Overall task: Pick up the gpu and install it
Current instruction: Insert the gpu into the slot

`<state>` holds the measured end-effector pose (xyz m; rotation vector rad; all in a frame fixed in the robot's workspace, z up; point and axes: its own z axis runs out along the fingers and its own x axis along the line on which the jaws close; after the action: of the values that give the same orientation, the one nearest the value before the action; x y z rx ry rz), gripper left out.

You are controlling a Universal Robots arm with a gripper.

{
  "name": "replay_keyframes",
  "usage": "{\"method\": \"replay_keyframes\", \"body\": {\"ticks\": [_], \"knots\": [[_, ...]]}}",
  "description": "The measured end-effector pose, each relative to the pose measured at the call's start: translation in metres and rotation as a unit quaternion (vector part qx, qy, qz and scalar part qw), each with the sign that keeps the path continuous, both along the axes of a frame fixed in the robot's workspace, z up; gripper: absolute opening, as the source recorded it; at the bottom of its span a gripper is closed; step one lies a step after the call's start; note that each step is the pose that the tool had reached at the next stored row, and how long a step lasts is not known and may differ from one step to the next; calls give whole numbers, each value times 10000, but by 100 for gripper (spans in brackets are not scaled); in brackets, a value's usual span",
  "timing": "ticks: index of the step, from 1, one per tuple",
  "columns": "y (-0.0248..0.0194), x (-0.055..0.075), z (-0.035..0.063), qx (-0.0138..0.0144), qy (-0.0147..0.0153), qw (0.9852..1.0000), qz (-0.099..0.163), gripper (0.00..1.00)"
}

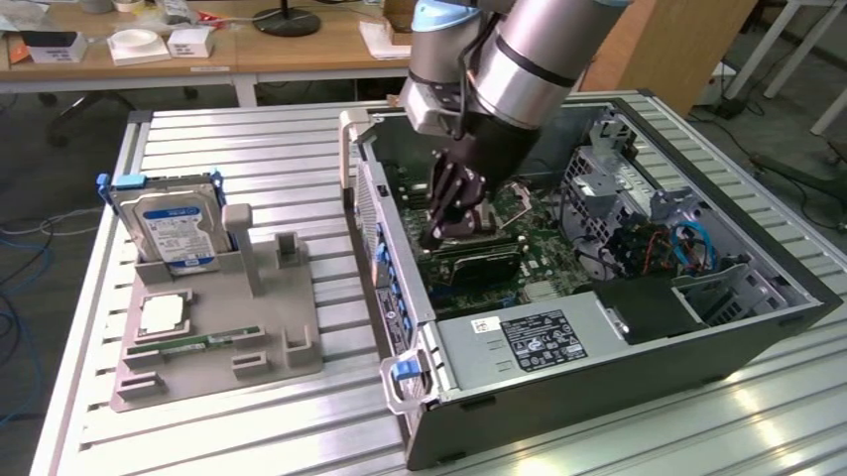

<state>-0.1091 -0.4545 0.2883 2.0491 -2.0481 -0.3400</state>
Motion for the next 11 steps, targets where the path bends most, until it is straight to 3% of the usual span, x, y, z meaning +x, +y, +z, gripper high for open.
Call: {"method": "replay_keyframes", "body": {"ticks": [4,5,11], "knots": [[0,0,-3,0,345,9994,2,12],[0,0,-5,0,384,9993,2,12],[0,-26,-55,-1,437,9990,14,12]]}}
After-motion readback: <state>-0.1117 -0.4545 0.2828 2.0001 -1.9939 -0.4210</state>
